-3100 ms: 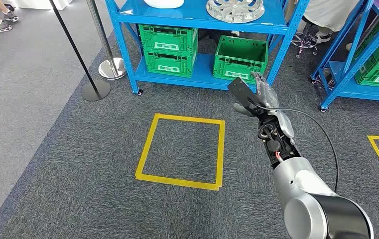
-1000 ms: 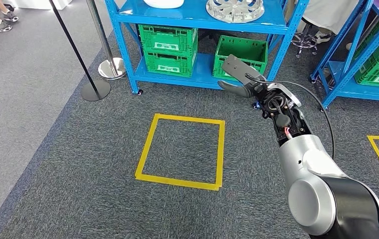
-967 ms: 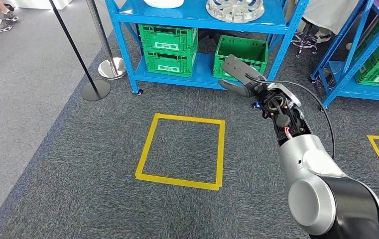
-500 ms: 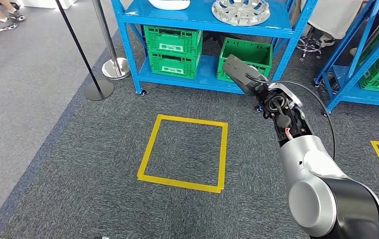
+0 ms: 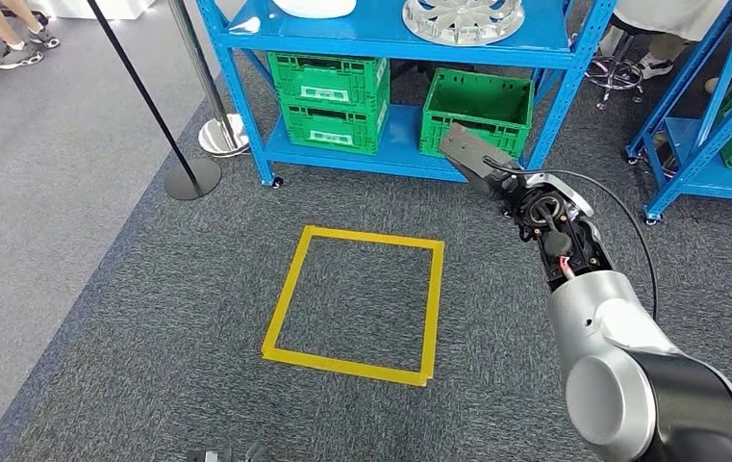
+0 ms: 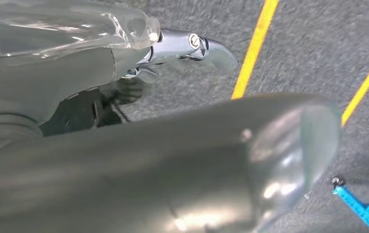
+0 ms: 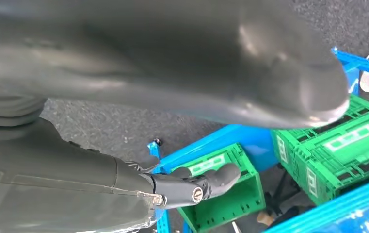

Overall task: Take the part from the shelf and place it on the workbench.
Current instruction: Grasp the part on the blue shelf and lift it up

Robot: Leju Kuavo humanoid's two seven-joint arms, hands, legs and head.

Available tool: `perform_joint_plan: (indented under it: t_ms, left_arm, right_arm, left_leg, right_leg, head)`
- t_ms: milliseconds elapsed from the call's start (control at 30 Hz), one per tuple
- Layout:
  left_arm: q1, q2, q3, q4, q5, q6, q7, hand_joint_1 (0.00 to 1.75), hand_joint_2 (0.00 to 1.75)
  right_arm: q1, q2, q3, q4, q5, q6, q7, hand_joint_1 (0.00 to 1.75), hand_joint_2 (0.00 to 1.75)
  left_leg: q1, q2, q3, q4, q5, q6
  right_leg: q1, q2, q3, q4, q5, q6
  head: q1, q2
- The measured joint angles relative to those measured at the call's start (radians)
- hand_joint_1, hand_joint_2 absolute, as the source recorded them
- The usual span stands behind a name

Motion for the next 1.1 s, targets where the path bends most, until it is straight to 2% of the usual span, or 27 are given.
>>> perform_joint_plan:
  t_ms: [67, 100, 133, 200, 233, 267, 300, 367, 433, 467, 567, 767, 867, 933, 1033, 1067, 1100]
  left_arm:
    - [0.0, 0.0, 0.0, 0.0, 0.0, 0.013, 0.003, 0.0, 0.0]
    - [0.001, 0.0, 0.0, 0.0, 0.0, 0.017, 0.004, 0.0, 0.0]
    - [0.002, 0.0, 0.0, 0.0, 0.0, 0.019, 0.004, 0.0, 0.0]
    - [0.002, 0.0, 0.0, 0.0, -0.001, 0.019, 0.004, 0.0, 0.0]
    - [0.0, 0.001, 0.0, 0.0, -0.001, 0.018, 0.004, 0.0, 0.0]
    - [-0.001, 0.001, 0.0, 0.0, -0.001, 0.016, 0.003, 0.0, 0.0]
    - [-0.002, 0.002, 0.0, 0.0, -0.001, 0.014, 0.003, 0.0, 0.0]
    - [-0.001, 0.002, 0.0, 0.0, 0.001, -0.011, 0.0, 0.0, 0.0]
    - [0.0, 0.001, 0.001, 0.0, 0.004, -0.062, -0.004, 0.0, 0.0]
    - [0.0, 0.0, 0.001, 0.0, 0.005, -0.084, -0.005, 0.0, 0.0]
    - [0.001, 0.0, 0.001, 0.0, 0.005, -0.105, -0.004, 0.0, 0.0]
    - [0.0, 0.002, 0.001, 0.0, 0.005, -0.107, 0.002, 0.0, 0.0]
    - [0.001, 0.003, 0.001, -0.001, 0.004, -0.106, 0.002, 0.0, 0.0]
    - [0.001, 0.004, 0.001, -0.001, 0.002, -0.1, 0.002, 0.0, 0.0]
    - [0.002, 0.002, 0.001, -0.001, 0.002, -0.093, 0.002, 0.0, 0.0]
    - [0.003, 0.002, 0.001, -0.001, 0.002, -0.092, 0.003, 0.0, 0.0]
    - [0.004, 0.001, 0.001, -0.001, 0.002, -0.091, 0.003, 0.0, 0.0]
  right_arm:
    - [0.0, 0.0, 0.0, 0.0, 0.0, 0.0, 0.0, 0.0, 0.0]
    - [0.001, 0.0, 0.0, 0.0, 0.001, 0.0, 0.001, 0.0, 0.0]
    - [0.001, 0.0, 0.0, 0.0, 0.001, 0.0, 0.002, 0.0, 0.0]
    - [0.0, 0.0, 0.0, 0.0, 0.001, 0.0, 0.004, 0.0, 0.0]
    - [-0.001, 0.0, 0.0, 0.0, 0.001, 0.0, 0.006, 0.0, 0.0]
    - [-0.003, 0.0, 0.0, 0.0, 0.002, 0.0, 0.008, 0.0, 0.0]
    - [-0.005, -0.001, 0.0, 0.0, 0.002, 0.0, 0.011, 0.0, 0.0]
    - [-0.008, -0.002, 0.0, 0.0, 0.003, 0.0, 0.016, 0.0, 0.0]
    - [-0.009, -0.002, 0.0, 0.0, 0.004, 0.0, 0.021, 0.0, 0.0]
    - [-0.01, -0.003, 0.0, 0.0, 0.003, 0.0, 0.023, 0.0, 0.0]
    - [-0.013, -0.002, -0.001, 0.0, 0.002, 0.0, 0.037, 0.0, 0.0]
    - [-0.016, -0.003, -0.003, 0.0, -0.007, 0.0, 0.061, 0.0, 0.0]
    - [-0.015, -0.003, -0.008, -0.001, -0.01, 0.0, 0.06, 0.0, 0.0]
    - [-0.017, -0.004, -0.011, -0.002, -0.012, 0.0, 0.058, 0.0, 0.0]
    - [-0.014, -0.006, -0.011, -0.003, -0.012, 0.001, 0.056, 0.0, 0.0]
    - [-0.011, -0.007, -0.012, -0.003, -0.011, 0.001, 0.056, 0.0, 0.0]
    - [-0.009, -0.007, -0.012, -0.003, -0.011, 0.001, 0.056, 0.0, 0.0]
  left_leg:
    - [-0.001, 0.001, -0.088, 0.103, -0.034, -0.001]
    - [-0.002, 0.001, -0.114, 0.116, -0.029, 0.001]
    - [-0.005, 0.001, -0.122, 0.095, -0.003, 0.005]
    - [-0.015, 0.006, -0.088, -0.026, 0.087, 0.023]
    - [-0.021, 0.011, -0.067, -0.085, 0.115, 0.033]
    - [-0.028, 0.016, -0.051, -0.126, 0.127, 0.041]
    - [-0.033, 0.02, -0.044, -0.144, 0.128, 0.045]
    - [-0.034, 0.018, -0.038, -0.149, 0.133, 0.035]
    - [-0.032, 0.015, -0.032, -0.152, 0.146, 0.025]
    - [-0.032, 0.014, -0.031, -0.152, 0.144, 0.026]
    - [-0.033, 0.013, -0.03, -0.151, 0.14, 0.036]
    - [-0.042, 0.012, -0.03, -0.15, 0.134, 0.057]
    - [-0.039, 0.009, -0.018, -0.159, 0.122, 0.08]
    - [-0.036, 0.008, 0.003, -0.162, 0.118, 0.091]
    - [-0.037, 0.006, 0.014, -0.162, 0.114, 0.091]
    - [-0.038, 0.003, 0.017, -0.161, 0.111, 0.089]
    - [-0.037, 0.0, 0.021, -0.161, 0.107, 0.086]
  right_leg:
    - [0.005, 0.0, 0.008, 0.0, -0.009, -0.005]
    - [0.009, 0.0, 0.013, 0.0, -0.013, -0.007]
    - [0.011, 0.0, 0.019, 0.0, -0.017, -0.007]
    - [0.015, 0.0, 0.033, -0.002, -0.025, -0.007]
    - [0.017, 0.0, 0.038, -0.003, -0.028, -0.005]
    - [0.017, 0.0, 0.041, -0.004, -0.03, -0.002]
    - [0.016, -0.001, 0.042, -0.005, -0.032, 0.003]
    - [0.018, -0.003, 0.043, -0.003, -0.037, 0.005]
    - [0.02, -0.005, 0.048, -0.006, -0.039, 0.0]
    - [0.019, -0.005, 0.051, -0.01, -0.037, 0.001]
    - [0.018, -0.006, 0.06, -0.024, -0.033, 0.016]
    - [0.01, -0.006, 0.068, -0.035, -0.029, 0.037]
    - [0.007, -0.007, 0.068, -0.016, -0.025, 0.05]
    - [0.006, -0.006, 0.039, 0.045, -0.053, 0.052]
    - [0.007, -0.001, -0.066, 0.225, -0.128, 0.051]
    - [0.007, -0.001, -0.092, 0.256, -0.132, 0.049]
    - [0.007, -0.001, -0.098, 0.25, -0.117, 0.046]
  head:
    - [0.0, 0.0]
    - [0.0, 0.0]
    - [0.0, 0.0]
    - [0.0, 0.0]
    - [0.001, 0.0]
    - [0.001, 0.0]
    - [0.001, 0.0]
    - [0.0, 0.0]
    - [0.001, 0.0]
    - [0.001, 0.0]
    - [0.001, 0.0]
    - [0.0, 0.0]
    - [0.002, 0.0]
    - [0.006, 0.0]
    - [0.009, 0.0]
    - [0.009, 0.0]
    - [0.009, 0.0]
